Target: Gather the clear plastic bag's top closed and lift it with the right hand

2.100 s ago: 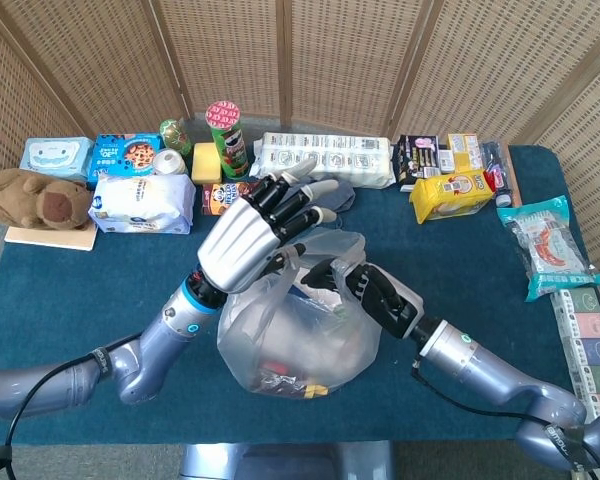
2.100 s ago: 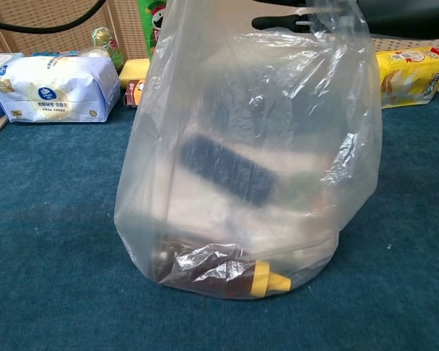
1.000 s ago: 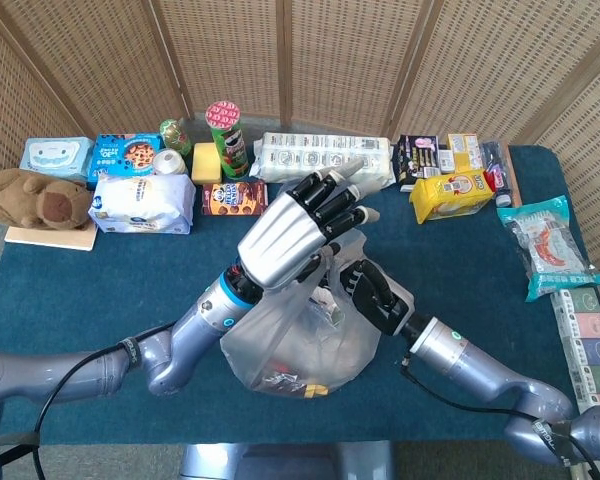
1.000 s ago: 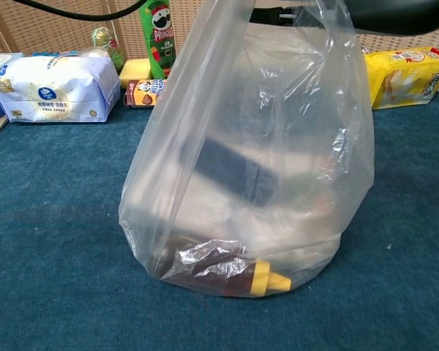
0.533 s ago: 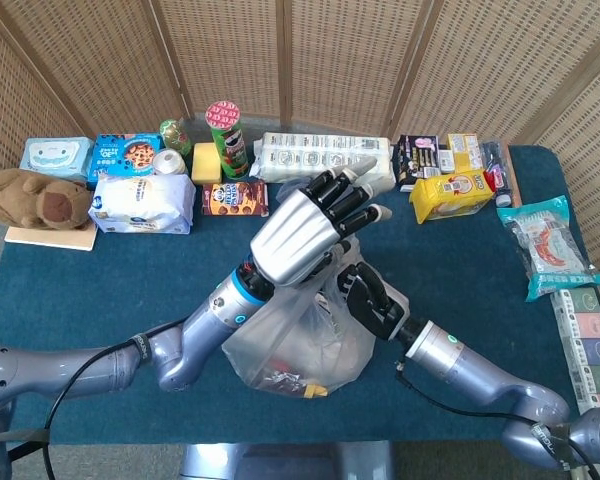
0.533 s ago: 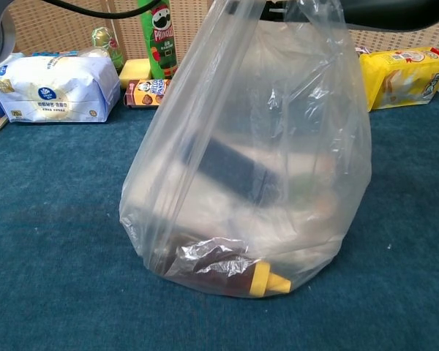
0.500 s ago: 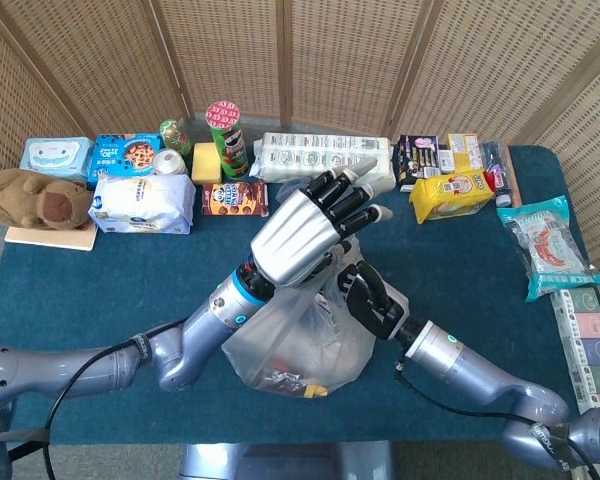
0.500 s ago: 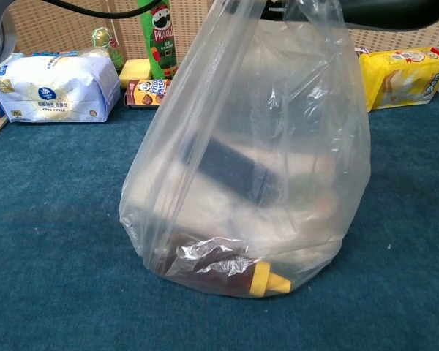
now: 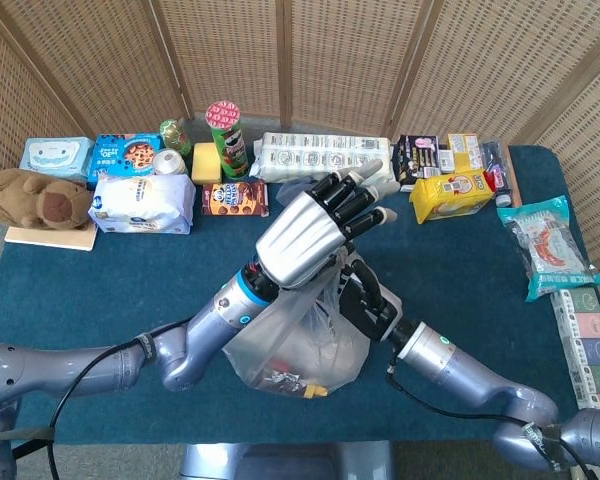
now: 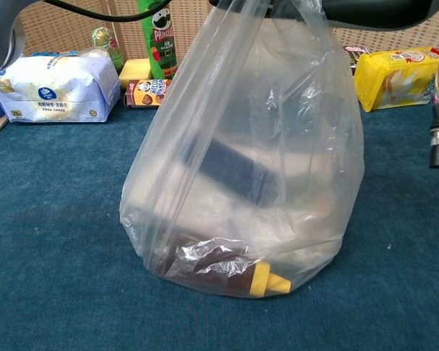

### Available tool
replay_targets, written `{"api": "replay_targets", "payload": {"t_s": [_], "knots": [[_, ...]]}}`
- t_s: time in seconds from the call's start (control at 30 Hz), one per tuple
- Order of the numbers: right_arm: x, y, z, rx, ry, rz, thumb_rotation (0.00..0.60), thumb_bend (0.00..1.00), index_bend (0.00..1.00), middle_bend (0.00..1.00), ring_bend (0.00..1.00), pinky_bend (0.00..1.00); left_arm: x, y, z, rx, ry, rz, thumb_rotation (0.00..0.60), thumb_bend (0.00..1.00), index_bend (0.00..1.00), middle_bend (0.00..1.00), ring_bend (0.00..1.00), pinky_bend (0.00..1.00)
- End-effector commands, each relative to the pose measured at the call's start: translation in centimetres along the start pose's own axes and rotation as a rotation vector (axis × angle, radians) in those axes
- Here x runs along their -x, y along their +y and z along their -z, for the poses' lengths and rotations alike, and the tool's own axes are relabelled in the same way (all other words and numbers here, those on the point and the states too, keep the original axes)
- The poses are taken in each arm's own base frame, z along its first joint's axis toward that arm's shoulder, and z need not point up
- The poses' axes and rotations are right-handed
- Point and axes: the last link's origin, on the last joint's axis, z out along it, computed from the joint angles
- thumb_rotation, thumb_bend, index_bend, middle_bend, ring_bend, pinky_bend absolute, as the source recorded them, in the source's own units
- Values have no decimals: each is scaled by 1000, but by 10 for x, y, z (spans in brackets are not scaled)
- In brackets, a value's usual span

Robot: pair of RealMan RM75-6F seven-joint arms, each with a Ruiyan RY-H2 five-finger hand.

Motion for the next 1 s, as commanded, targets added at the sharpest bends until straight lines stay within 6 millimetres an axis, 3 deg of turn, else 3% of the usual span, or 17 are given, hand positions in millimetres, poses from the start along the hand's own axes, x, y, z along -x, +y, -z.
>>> {"api": "replay_targets", "payload": {"t_s": [0.03, 0.53, 1.0], "knots": [[0, 1, 0, 4, 0, 3, 149, 118, 277, 316, 204, 168, 0, 1, -1, 4, 4, -4, 600, 96, 313, 217, 72, 219], [-3, 2, 1, 13, 14, -7, 147, 131, 289, 370, 322, 246, 1, -3, -1, -7, 7, -3, 600, 97, 306, 216, 71, 218], [-6, 4, 1, 21, 9, -24, 154, 201, 401, 497, 511, 367, 3, -6, -1, -16, 9, -2, 600, 96, 298, 216, 69, 219]]}}
